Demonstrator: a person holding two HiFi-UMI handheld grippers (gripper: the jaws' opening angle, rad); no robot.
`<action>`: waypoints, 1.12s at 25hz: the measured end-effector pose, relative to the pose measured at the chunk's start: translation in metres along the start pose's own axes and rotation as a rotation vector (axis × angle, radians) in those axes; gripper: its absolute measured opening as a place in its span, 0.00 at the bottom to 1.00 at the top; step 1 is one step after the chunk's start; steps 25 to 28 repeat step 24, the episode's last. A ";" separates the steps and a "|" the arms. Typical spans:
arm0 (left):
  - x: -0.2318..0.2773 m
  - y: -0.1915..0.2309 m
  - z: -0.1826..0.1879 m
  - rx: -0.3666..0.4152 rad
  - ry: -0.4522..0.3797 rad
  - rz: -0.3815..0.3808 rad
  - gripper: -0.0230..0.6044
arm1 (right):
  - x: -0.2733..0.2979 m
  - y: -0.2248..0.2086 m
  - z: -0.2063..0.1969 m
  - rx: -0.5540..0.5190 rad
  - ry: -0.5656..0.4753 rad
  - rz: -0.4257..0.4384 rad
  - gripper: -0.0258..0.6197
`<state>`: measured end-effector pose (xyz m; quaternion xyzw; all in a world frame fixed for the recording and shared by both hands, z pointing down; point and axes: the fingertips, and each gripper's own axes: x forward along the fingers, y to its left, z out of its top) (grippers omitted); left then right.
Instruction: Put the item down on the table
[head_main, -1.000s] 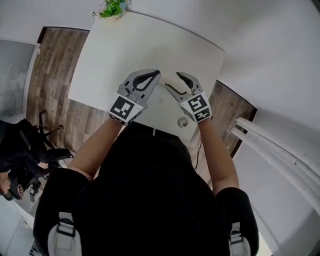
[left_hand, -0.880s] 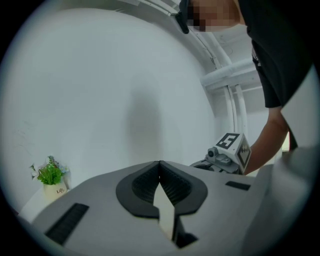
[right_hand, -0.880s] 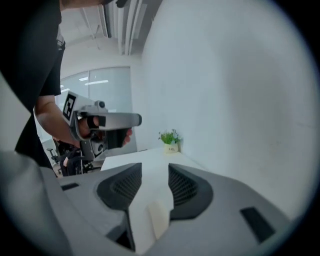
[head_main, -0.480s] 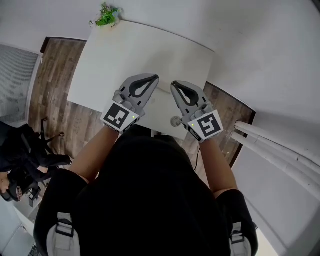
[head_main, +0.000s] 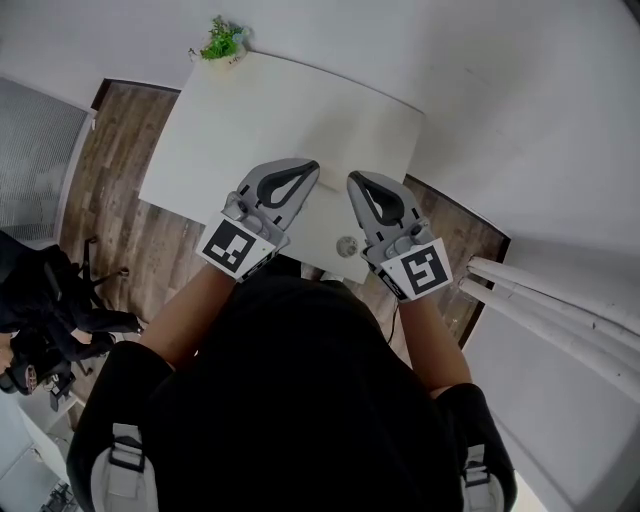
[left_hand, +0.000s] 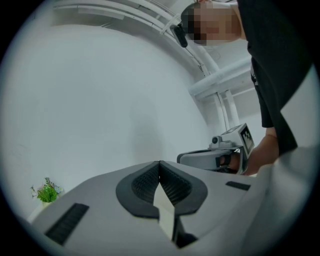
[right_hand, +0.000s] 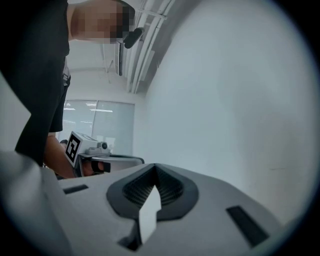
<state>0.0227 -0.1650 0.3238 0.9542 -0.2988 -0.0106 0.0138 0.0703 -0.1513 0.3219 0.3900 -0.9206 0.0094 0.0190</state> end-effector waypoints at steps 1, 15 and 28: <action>0.000 -0.001 0.000 -0.002 0.002 -0.001 0.03 | 0.000 -0.001 0.000 0.002 0.007 -0.005 0.04; 0.001 -0.005 0.000 0.009 0.009 -0.005 0.03 | 0.001 -0.004 -0.006 0.012 0.029 -0.032 0.04; 0.002 -0.014 0.001 0.015 0.010 -0.007 0.03 | -0.006 -0.003 -0.004 0.015 0.038 -0.041 0.04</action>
